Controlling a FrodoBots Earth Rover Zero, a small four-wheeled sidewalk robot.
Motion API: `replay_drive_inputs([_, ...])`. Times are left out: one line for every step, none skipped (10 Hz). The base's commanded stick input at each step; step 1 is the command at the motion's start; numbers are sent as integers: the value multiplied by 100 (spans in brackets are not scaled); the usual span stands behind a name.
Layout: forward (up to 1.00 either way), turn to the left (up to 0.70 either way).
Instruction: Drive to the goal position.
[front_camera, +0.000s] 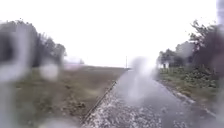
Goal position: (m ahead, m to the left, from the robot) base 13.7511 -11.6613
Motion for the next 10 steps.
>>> replay_drive_inputs([85, 0])
replay_drive_inputs([85, 0])
replay_drive_inputs([85, 0])
replay_drive_inputs([85, 0])
replay_drive_inputs([85, 0])
replay_drive_inputs([85, 0])
replay_drive_inputs([85, 0])
replay_drive_inputs([85, 0])
replay_drive_inputs([85, 0])
replay_drive_inputs([85, 0])
